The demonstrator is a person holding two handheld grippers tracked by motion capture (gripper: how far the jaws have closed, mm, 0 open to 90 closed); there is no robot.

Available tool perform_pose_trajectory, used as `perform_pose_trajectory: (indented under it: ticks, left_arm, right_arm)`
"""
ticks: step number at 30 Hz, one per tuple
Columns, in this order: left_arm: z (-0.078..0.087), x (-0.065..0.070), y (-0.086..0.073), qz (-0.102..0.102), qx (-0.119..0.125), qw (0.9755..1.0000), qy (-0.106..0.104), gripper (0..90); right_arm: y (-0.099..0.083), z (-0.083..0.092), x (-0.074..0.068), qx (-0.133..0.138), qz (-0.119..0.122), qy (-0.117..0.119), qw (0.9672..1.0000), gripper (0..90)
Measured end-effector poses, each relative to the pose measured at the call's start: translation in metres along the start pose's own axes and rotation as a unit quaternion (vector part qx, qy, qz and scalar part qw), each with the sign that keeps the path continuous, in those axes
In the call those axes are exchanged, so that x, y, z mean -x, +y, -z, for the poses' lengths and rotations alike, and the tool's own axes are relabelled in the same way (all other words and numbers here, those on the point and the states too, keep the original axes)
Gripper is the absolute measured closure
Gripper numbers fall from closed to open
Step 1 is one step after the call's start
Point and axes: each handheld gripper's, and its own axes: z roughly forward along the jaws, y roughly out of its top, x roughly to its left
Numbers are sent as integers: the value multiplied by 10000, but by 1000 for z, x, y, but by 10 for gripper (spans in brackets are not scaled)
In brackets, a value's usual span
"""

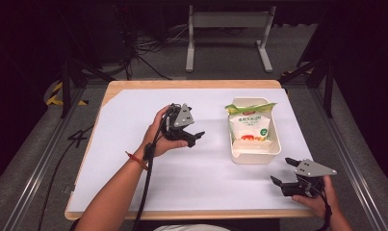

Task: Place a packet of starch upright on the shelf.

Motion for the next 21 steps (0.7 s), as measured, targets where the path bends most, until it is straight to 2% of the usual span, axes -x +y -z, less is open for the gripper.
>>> perform_pose_trajectory:
  ticks: [3,11,12,21]
  left_arm:
    - [3,0,-3,14,33,10000,7,104]
    - [13,3,-19,16,-163,9998,104,92]
    - [15,2,-21,-39,-199,9997,125,91]
    - [26,1,-44,58,-424,9988,222,88]
  right_arm:
    - [0,0,0,-7,2,3,10000,149]
    - [0,0,0,-12,12,-5,10000,150]
    - [0,0,-1,-13,21,-5,10000,149]
    - [0,0,-1,-19,22,-14,10000,149]
